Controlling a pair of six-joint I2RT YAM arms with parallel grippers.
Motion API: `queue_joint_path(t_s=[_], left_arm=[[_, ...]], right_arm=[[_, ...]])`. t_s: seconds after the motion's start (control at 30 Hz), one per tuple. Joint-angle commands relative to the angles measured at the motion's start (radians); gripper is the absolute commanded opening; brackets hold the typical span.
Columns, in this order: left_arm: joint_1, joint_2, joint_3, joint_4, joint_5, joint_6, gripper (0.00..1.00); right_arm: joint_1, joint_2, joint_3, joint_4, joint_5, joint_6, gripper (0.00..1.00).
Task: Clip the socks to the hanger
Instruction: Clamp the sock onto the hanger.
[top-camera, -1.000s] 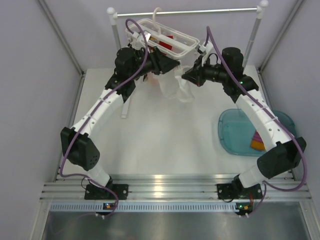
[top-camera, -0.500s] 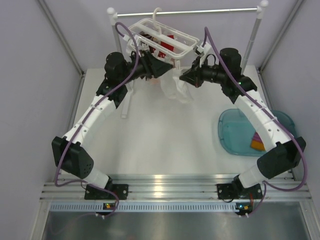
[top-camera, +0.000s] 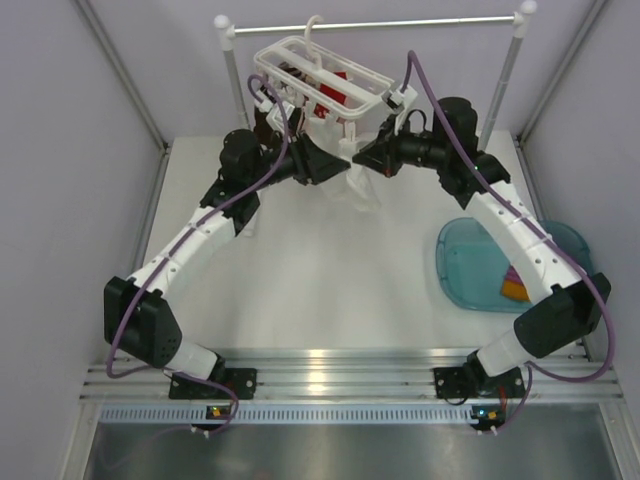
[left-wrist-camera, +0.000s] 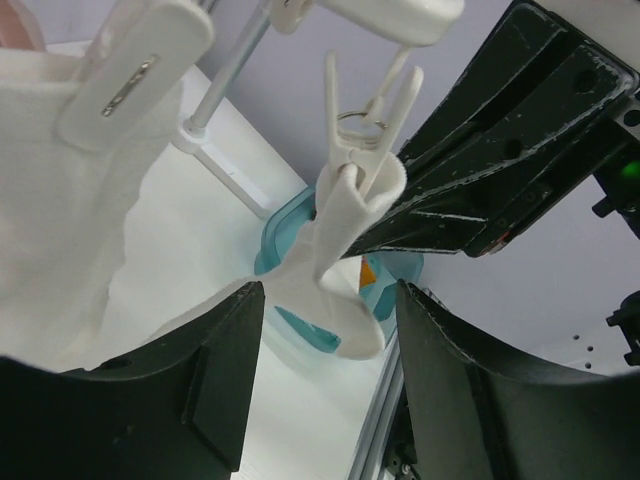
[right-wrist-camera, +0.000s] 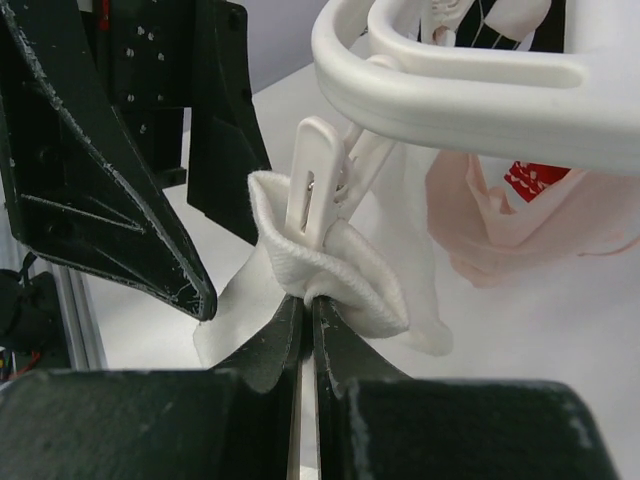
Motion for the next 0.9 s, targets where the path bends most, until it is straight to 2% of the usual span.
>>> queue_joint_path(t_s=[0.0, 0.13, 0.17, 0.27, 0.3, 0.33, 0.37, 0.4, 0.47, 0.57, 0.77, 0.87], left_arm=[[-0.012, -0.05, 0.009, 0.11, 0.016, 0.011, 0.59], [-0.015, -0.035, 0.022, 0.122, 0.013, -0.002, 0.51], [-0.015, -0.035, 0.022, 0.125, 0.011, -0.006, 0.41], [-0.013, -0.044, 0.009, 0.125, -0.002, -0.002, 0.23], [-0.013, -0.055, 0.004, 0.125, -0.007, -0.003, 0.13], [-0.013, -0.061, -0.002, 0.124, -0.012, 0.0, 0.08], [-0.013, -0.066, -0.005, 0.119, -0.018, 0.008, 0.03], [-0.01, -0.073, -0.014, 0.107, -0.025, 0.009, 0.0], [-0.002, -0.09, -0.017, 0.095, -0.036, 0.009, 0.0], [0.017, -0.108, -0.022, 0.082, -0.032, 0.005, 0.0], [0.053, -0.142, -0.047, 0.052, -0.025, 0.003, 0.0], [0.076, -0.153, -0.06, 0.039, -0.024, 0.006, 0.0]], right_arm=[[0.033, -0.017, 0.041, 0.066, -0.009, 0.025, 0.0], [0.043, -0.02, 0.038, 0.069, -0.017, 0.032, 0.0], [0.045, -0.021, 0.036, 0.069, -0.019, 0.032, 0.0], [0.043, -0.032, 0.03, 0.061, -0.019, 0.023, 0.0], [0.045, -0.037, 0.03, 0.048, -0.019, 0.008, 0.04], [0.043, -0.046, 0.027, 0.039, -0.011, 0.003, 0.09], [0.04, -0.05, 0.025, 0.028, -0.002, 0.0, 0.21], [0.04, -0.058, 0.019, 0.005, 0.009, -0.05, 0.26], [0.018, -0.086, 0.004, -0.014, 0.04, -0.073, 0.39], [-0.054, -0.123, -0.022, -0.017, 0.037, -0.083, 0.48], [-0.209, -0.152, -0.027, 0.011, -0.022, -0.054, 0.56], [-0.236, -0.14, -0.014, 0.043, -0.028, -0.061, 0.57]])
